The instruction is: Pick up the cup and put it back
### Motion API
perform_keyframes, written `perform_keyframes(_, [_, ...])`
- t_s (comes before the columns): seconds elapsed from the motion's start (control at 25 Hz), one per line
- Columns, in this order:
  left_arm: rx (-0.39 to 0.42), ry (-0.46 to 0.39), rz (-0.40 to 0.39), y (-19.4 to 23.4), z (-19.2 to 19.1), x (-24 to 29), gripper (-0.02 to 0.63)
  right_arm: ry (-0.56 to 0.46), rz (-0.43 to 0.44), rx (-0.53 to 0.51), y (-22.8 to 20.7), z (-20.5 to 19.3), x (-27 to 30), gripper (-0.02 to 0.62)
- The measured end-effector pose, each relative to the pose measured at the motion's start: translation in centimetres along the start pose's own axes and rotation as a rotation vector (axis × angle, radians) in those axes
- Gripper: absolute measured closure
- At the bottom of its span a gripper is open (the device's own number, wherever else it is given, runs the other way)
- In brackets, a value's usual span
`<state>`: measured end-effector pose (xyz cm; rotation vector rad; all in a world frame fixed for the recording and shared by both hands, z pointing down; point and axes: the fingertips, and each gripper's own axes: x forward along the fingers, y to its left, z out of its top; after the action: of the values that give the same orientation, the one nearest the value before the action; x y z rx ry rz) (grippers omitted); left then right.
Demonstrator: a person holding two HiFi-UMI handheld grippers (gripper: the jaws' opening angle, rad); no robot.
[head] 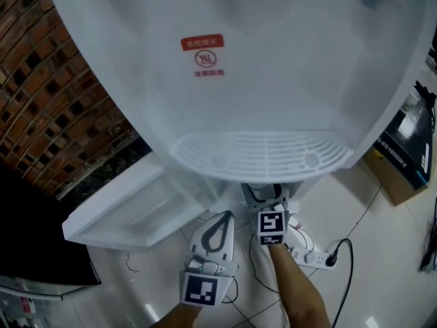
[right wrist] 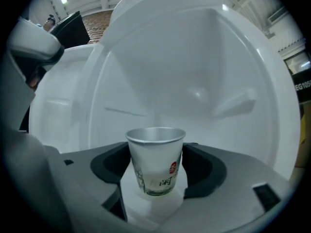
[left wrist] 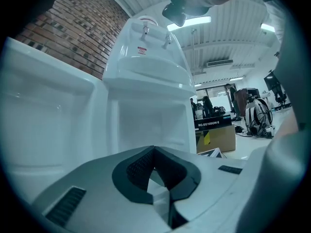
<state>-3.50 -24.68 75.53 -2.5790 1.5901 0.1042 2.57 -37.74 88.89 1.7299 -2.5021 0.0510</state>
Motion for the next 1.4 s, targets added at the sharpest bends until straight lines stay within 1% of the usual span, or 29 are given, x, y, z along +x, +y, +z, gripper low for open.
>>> perform_keyframes(0.12, [0.016, 0.004, -0.006, -0.2, -0.4, 0.0, 0.604, 0.008, -0.002, 0.015, -0.4, -0.8, 0.3, 0.252])
perform_keyframes(0.24, [0.007, 0.007, -0.008, -0.4, -0.7, 0.1, 0.604, 0.023, -0.001, 0.034, -0.7, -1.5, 0.3, 0.249])
perform_keyframes(0.32, [0.016, 0.017, -0.017, -0.7, -1.0, 0.0, 0.604, 0.03, 0.008, 0.04, -0.6, -1.8, 0.3, 0.247])
perform_keyframes(0.4, [0.024, 0.023, -0.019, -0.8, -1.1, -0.1, 0.604, 0.034, 0.015, 0.04, -0.4, -1.8, 0.3, 0.216])
perform_keyframes(0.52, [0.028, 0.021, -0.018, -0.8, -0.9, 0.0, 0.604, 0.041, 0.007, 0.035, -0.5, -1.9, -0.1, 0.216])
perform_keyframes(0.72, [0.037, 0.018, -0.027, -1.1, -0.7, -0.2, 0.604, 0.054, -0.002, 0.034, -0.6, -2.2, -1.5, 0.216])
perform_keyframes(0.92, [0.047, 0.029, -0.05, -2.1, -0.8, -0.4, 0.604, 0.04, -0.018, 0.038, -0.4, -1.1, -4.9, 0.222])
perform_keyframes(1.08, [0.032, 0.04, -0.063, -3.0, -0.4, -0.5, 0.604, 0.015, -0.008, 0.005, 0.6, 1.1, -7.7, 0.353])
perform_keyframes(1.2, [0.037, 0.039, -0.083, -3.8, 0.7, -0.3, 0.604, -0.002, 0.015, -0.045, 0.7, 3.7, -9.0, 0.432])
perform_keyframes(1.32, [0.024, 0.037, -0.096, -4.4, 2.7, -0.1, 0.604, -0.008, 0.046, -0.08, 1.0, 6.9, -10.2, 0.491])
perform_keyframes(1.4, [0.009, 0.045, -0.104, -4.6, 4.5, -0.3, 0.604, 0.002, 0.061, -0.097, 1.4, 9.3, -11.7, 0.516])
